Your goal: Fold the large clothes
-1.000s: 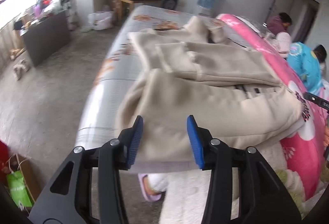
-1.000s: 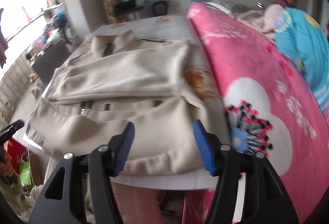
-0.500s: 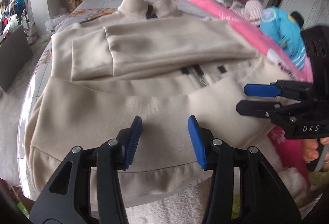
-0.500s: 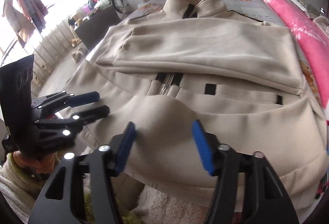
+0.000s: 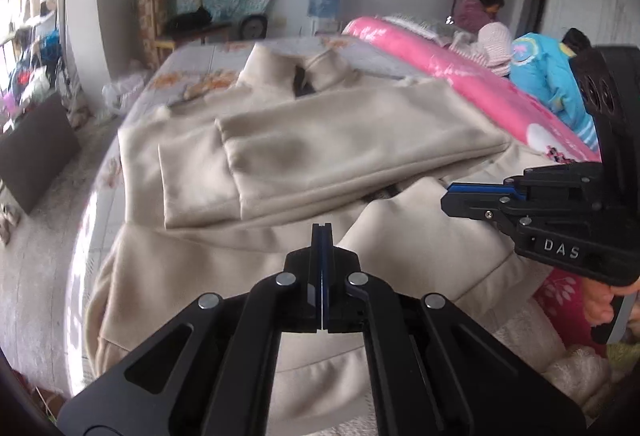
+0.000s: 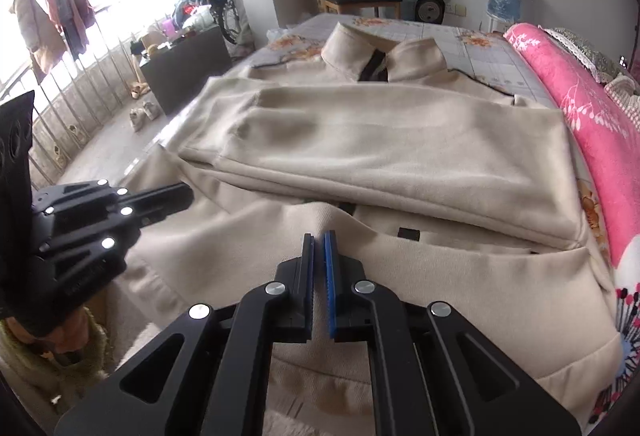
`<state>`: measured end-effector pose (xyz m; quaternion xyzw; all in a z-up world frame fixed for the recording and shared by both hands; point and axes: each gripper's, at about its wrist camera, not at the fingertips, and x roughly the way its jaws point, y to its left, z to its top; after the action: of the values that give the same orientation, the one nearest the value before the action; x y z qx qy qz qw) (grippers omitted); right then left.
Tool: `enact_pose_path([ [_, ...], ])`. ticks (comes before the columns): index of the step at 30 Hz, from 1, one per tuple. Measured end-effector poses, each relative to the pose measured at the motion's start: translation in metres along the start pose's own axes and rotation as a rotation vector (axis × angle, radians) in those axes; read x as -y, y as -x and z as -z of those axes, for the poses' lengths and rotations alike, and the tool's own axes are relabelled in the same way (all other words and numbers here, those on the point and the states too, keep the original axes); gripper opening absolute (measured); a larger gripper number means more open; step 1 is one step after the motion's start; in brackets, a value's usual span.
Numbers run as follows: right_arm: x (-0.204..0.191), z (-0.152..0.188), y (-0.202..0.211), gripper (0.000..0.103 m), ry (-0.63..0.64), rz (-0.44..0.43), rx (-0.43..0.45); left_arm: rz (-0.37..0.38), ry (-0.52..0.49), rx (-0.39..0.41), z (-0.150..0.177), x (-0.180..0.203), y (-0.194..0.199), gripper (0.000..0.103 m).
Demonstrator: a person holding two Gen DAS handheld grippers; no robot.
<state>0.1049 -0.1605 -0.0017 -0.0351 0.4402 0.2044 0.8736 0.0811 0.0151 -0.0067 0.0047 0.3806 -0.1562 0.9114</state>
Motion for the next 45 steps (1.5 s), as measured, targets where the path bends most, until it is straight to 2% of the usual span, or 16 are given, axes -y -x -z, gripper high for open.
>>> enact_pose_path([
  [2, 0.004, 0.003, -0.015, 0.003, -0.024, -0.013, -0.036, 0.04, 0.027, -0.016, 0.003, -0.006, -0.001, 0.0],
  [4, 0.004, 0.001, -0.008, 0.003, -0.025, -0.015, -0.015, 0.043, 0.015, 0.005, 0.004, -0.007, 0.005, 0.0],
  [5, 0.003, -0.001, -0.003, 0.003, -0.016, -0.008, -0.001, 0.029, 0.004, 0.005, 0.004, -0.008, 0.006, 0.002],
  [7, 0.004, -0.006, 0.007, 0.003, -0.021, -0.018, 0.021, -0.028, -0.014, -0.015, 0.004, -0.012, 0.003, 0.026],
  [11, 0.003, -0.007, 0.005, 0.003, -0.007, -0.013, 0.02, -0.132, -0.043, -0.066, 0.002, -0.022, -0.019, 0.031],
  [13, 0.005, -0.005, -0.002, 0.003, -0.019, -0.021, 0.006, -0.153, -0.049, -0.077, 0.004, -0.025, -0.028, 0.032],
  [15, 0.007, -0.004, -0.005, 0.003, -0.025, -0.025, 0.002, -0.166, -0.06, -0.062, 0.004, -0.024, -0.029, 0.028],
  [16, 0.008, -0.004, -0.005, 0.003, -0.026, -0.028, 0.003, -0.169, -0.059, -0.054, 0.004, -0.023, -0.029, 0.015],
  [18, 0.007, -0.004, -0.003, 0.003, -0.023, -0.029, 0.012, -0.188, -0.06, -0.039, 0.006, -0.021, -0.027, 0.004],
  [20, 0.006, -0.007, 0.003, 0.003, -0.022, -0.027, 0.03, -0.194, -0.043, -0.012, 0.005, -0.023, -0.019, 0.003],
  [25, -0.001, -0.017, 0.024, 0.003, 0.007, -0.006, 0.104, -0.194, 0.01, 0.136, -0.019, -0.034, 0.027, 0.003],
  [32, 0.006, -0.005, -0.038, 0.003, 0.03, 0.022, 0.056, -0.223, 0.043, 0.005, -0.003, -0.048, -0.03, 0.003],
  [37, 0.005, -0.004, -0.038, 0.003, 0.034, 0.023, 0.056, -0.224, 0.086, 0.084, -0.007, -0.052, -0.002, 0.009],
  [38, 0.006, -0.004, -0.038, 0.003, 0.029, 0.018, 0.056, -0.218, 0.086, 0.106, -0.008, -0.05, 0.006, 0.009],
  [41, 0.01, -0.005, -0.038, 0.003, 0.001, -0.004, 0.055, -0.094, 0.106, 0.151, -0.009, -0.042, 0.02, 0.01],
  [45, 0.02, -0.007, -0.039, 0.003, -0.067, -0.06, 0.051, 0.128, 0.13, 0.028, -0.002, -0.017, -0.01, 0.01],
])
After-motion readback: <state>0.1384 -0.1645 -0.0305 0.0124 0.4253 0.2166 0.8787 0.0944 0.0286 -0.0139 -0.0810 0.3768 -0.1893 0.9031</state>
